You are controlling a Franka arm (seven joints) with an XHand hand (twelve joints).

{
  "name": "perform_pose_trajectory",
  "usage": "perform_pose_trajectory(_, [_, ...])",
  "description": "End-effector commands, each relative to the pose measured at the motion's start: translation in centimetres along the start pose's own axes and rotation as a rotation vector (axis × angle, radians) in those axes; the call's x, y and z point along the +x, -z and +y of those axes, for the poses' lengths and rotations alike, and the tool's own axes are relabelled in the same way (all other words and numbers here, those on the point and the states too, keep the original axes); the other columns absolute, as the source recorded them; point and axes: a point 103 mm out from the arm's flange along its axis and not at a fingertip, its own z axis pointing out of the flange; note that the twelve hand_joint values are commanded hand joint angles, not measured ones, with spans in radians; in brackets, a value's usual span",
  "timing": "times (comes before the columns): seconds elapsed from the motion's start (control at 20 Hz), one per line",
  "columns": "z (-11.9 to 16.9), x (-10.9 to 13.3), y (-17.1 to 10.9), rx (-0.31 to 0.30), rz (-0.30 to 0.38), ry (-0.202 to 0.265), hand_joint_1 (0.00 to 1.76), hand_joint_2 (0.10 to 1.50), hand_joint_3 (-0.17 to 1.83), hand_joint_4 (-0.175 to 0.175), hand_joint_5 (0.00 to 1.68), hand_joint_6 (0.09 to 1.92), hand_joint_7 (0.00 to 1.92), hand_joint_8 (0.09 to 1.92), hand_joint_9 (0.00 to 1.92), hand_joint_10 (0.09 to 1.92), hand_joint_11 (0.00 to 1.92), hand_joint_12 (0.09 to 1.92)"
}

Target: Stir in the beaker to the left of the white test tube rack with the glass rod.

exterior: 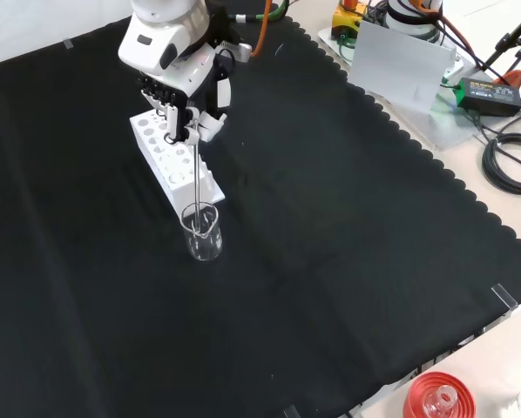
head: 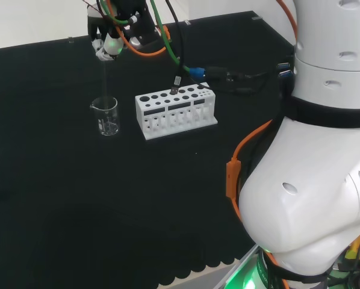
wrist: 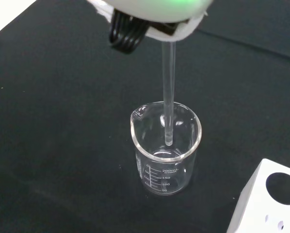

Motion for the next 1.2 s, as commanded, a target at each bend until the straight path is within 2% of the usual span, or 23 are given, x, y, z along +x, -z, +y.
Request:
perform_pose_trajectory(0.05, [-0.1, -0.1, -0.1, -0.007, 0.012, 0.006, 1.19, 0.68, 0.79, -0.175, 1.09, 1.04, 1.6, 0.85, 1.73, 0.68, 1.69, 0.92])
perform_pose_trajectory(0.5, [0.2, 0.6, -1.7, 0.018, 0.004, 0.012, 1.19, 0.68, 0.79, -0.175, 1.09, 1.04, 1.6, 0.85, 1.73, 0.68, 1.69, 0.92])
perform_pose_trajectory(0.8, [0.6, 0.7, -2.0, 0.007, 0.008, 0.018, 1.19, 0.68, 0.79, -0.175, 1.09, 1.04, 1.6, 0.85, 1.73, 0.68, 1.69, 0.92])
perform_pose_trajectory(1.0, [2.1, 0.6, -2.3, 0.039, 0.004, 0.015, 1.19, 0.68, 0.79, -0.175, 1.09, 1.04, 1.6, 0.85, 1.73, 0.68, 1.69, 0.92])
perform_pose_trajectory(1.2, [3.6, -0.4, -2.4, 0.029, 0.033, 0.025, 1.19, 0.68, 0.79, -0.175, 1.09, 1.04, 1.6, 0.85, 1.73, 0.68, 1.69, 0.92])
